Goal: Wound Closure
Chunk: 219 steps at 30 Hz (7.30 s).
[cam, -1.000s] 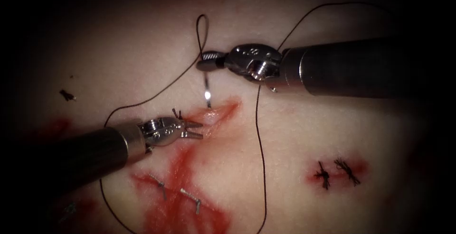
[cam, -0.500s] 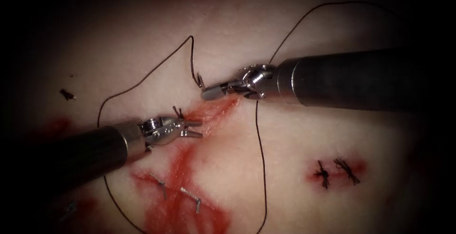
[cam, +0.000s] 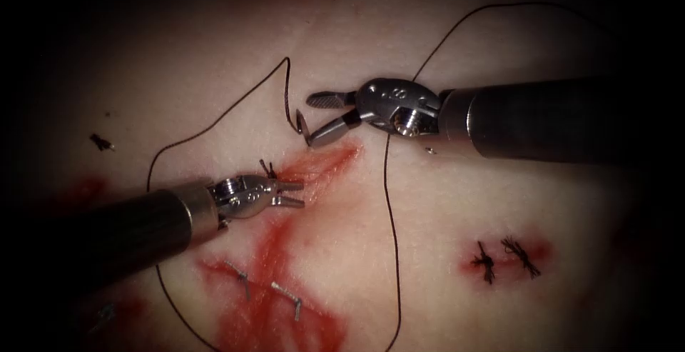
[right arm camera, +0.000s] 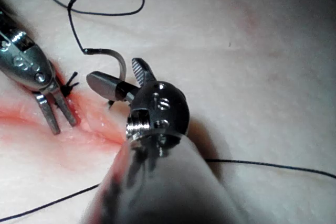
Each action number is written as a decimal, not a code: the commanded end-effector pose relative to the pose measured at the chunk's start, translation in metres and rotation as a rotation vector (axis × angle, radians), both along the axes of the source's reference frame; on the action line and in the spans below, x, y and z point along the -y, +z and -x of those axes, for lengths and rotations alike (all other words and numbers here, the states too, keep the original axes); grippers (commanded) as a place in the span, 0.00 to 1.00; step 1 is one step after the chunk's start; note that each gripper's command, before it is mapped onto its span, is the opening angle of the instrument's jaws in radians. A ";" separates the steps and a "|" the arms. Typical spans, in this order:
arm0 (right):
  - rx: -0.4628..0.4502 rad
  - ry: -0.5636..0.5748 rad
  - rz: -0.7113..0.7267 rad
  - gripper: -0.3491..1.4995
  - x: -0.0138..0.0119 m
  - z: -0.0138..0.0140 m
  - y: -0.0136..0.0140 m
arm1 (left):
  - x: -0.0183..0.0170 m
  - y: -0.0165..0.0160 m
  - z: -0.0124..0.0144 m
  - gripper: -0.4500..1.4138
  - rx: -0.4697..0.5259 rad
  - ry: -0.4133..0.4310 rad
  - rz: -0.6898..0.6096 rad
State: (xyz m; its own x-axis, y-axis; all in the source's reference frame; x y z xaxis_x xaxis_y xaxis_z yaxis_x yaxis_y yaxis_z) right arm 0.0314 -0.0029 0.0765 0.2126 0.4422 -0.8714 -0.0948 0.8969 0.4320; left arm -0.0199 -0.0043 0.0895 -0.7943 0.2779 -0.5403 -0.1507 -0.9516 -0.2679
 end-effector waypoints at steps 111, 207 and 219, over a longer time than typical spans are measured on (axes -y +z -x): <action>0.003 0.053 -1.297 0.00 0.0150 -0.0027 0.0049 | -0.0002 0.0005 0.0005 0.41 0.002 0.003 -0.001; -0.351 0.328 -1.351 0.73 0.0187 -0.0021 0.0024 | -0.0006 0.0003 0.0006 0.39 -0.003 0.001 -0.003; -0.279 0.523 -0.795 0.99 0.0093 0.0007 0.0067 | -0.0005 0.0003 0.0006 0.39 -0.003 0.002 -0.003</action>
State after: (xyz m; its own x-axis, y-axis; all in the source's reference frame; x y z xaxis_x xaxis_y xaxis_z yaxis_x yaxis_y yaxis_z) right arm 0.0301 -0.0118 0.0825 -0.3390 0.8958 -0.2874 -0.2050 0.2278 0.9519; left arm -0.0199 -0.0039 0.0891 -0.7968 0.2792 -0.5359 -0.1515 -0.9508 -0.2702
